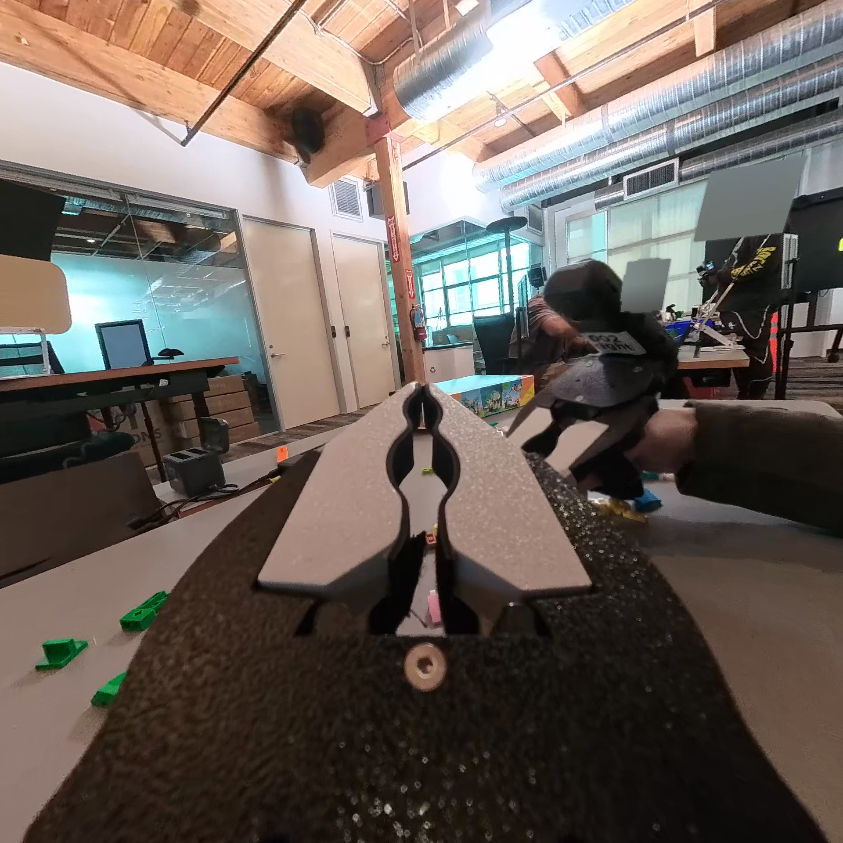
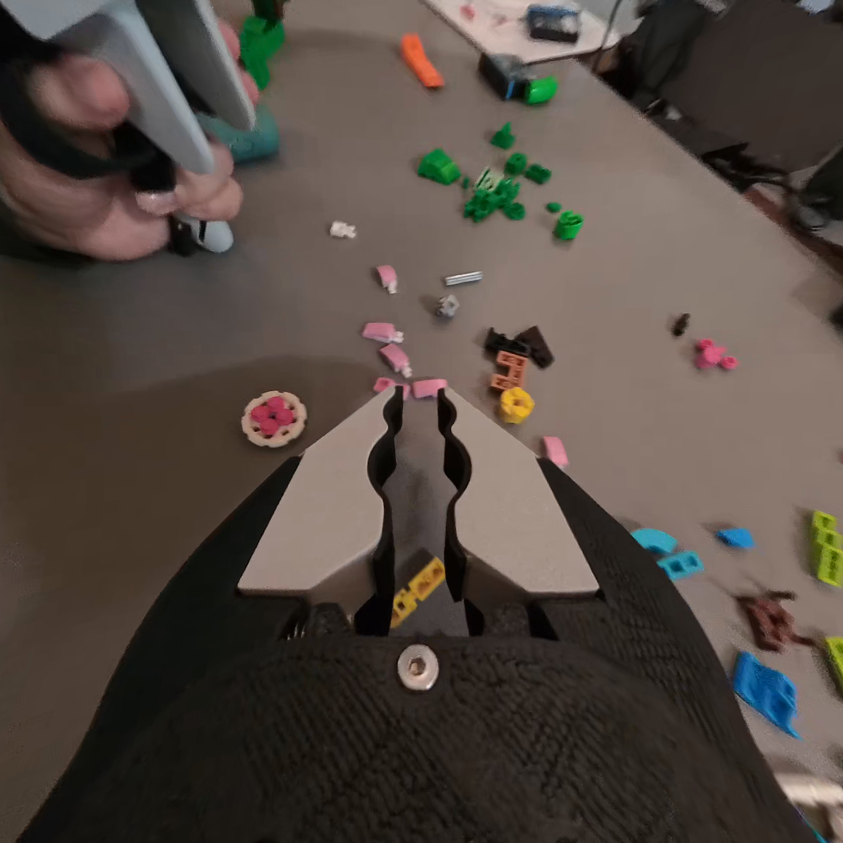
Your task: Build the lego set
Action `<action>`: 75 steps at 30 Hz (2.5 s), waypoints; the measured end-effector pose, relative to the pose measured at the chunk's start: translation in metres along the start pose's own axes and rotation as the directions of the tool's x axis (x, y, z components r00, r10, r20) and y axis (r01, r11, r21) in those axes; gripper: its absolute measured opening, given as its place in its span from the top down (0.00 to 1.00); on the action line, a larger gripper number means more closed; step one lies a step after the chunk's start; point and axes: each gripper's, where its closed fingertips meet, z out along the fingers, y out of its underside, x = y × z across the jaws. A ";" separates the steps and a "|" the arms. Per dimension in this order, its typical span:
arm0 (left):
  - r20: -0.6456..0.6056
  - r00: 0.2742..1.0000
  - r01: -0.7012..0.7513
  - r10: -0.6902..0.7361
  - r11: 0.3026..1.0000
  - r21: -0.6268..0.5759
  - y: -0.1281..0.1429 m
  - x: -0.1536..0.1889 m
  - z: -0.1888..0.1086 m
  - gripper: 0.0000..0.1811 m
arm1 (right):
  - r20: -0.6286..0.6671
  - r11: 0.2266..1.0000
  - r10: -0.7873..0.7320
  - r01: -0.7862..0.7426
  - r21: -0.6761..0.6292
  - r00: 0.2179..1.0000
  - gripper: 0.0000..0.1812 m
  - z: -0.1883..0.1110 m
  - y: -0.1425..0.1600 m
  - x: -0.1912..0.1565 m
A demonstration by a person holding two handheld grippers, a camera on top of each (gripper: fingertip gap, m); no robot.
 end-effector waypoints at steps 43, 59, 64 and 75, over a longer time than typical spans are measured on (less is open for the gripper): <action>-0.149 0.736 0.588 -0.661 0.732 -0.344 0.037 0.026 0.011 0.88 | -0.406 0.708 -0.539 0.658 0.256 0.738 0.97 -0.025 -0.086 -0.036; -0.189 0.765 0.536 -0.616 0.772 -0.342 0.035 0.028 0.009 0.99 | -0.451 0.664 -0.551 0.696 0.272 0.702 0.90 -0.033 -0.089 -0.035; -0.114 0.909 0.308 -0.401 0.830 -0.465 0.060 0.013 0.001 0.99 | -0.451 0.752 -0.429 0.586 0.302 0.782 0.88 -0.041 -0.087 -0.013; -0.512 0.745 -0.666 0.427 0.521 -0.535 0.117 0.032 -0.024 0.99 | -0.433 0.958 -0.061 0.175 0.227 0.899 0.91 -0.038 -0.050 0.050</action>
